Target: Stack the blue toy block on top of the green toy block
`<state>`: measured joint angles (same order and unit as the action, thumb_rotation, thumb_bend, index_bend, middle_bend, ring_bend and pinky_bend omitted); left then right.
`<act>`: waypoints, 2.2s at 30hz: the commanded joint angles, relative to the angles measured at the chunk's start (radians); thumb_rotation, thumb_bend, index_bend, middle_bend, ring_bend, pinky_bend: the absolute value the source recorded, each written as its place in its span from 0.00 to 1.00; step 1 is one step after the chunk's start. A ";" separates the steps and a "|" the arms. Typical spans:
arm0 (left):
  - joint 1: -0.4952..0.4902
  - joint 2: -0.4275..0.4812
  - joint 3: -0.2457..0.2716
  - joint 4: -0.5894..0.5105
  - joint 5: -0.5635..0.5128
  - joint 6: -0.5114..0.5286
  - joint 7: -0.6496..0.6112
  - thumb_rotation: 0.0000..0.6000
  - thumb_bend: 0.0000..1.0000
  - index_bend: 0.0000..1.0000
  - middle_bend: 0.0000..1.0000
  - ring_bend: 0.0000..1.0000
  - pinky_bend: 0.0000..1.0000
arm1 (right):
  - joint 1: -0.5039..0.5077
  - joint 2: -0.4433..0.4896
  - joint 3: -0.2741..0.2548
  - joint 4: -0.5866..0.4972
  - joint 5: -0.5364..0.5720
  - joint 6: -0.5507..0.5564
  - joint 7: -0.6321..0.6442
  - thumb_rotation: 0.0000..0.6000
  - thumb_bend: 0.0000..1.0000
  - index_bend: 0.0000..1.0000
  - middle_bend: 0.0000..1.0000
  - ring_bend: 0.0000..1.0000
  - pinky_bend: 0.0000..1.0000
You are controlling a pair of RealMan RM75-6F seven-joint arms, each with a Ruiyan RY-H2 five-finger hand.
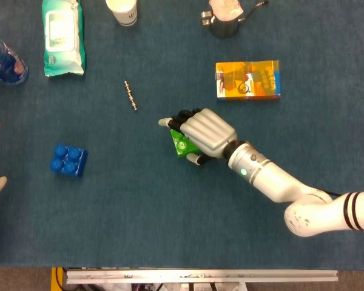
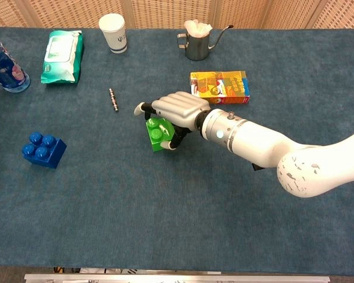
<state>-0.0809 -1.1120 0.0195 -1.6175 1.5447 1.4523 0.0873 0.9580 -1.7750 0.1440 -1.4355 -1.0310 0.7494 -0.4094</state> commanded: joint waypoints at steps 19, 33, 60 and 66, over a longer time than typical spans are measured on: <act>-0.016 0.017 0.011 0.000 0.018 -0.029 -0.030 1.00 0.15 0.15 0.14 0.15 0.11 | -0.050 0.226 -0.014 -0.232 -0.106 0.083 0.037 1.00 0.21 0.10 0.21 0.15 0.28; -0.140 0.007 0.024 -0.008 0.064 -0.210 -0.037 1.00 0.15 0.08 0.11 0.15 0.11 | -0.157 0.511 -0.017 -0.417 -0.140 0.210 0.061 1.00 0.21 0.10 0.21 0.15 0.28; -0.276 -0.135 -0.007 0.025 -0.148 -0.453 0.138 1.00 0.09 0.14 0.14 0.16 0.11 | -0.261 0.604 -0.039 -0.365 -0.238 0.243 0.230 1.00 0.21 0.10 0.22 0.15 0.28; -0.287 -0.165 -0.010 0.053 -0.180 -0.465 0.154 1.00 0.09 0.21 0.20 0.18 0.11 | -0.272 0.611 -0.038 -0.352 -0.259 0.242 0.259 1.00 0.21 0.10 0.22 0.15 0.28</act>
<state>-0.3658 -1.2728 0.0101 -1.5681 1.3684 0.9883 0.2380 0.6879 -1.1651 0.1062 -1.7889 -1.2879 0.9923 -0.1521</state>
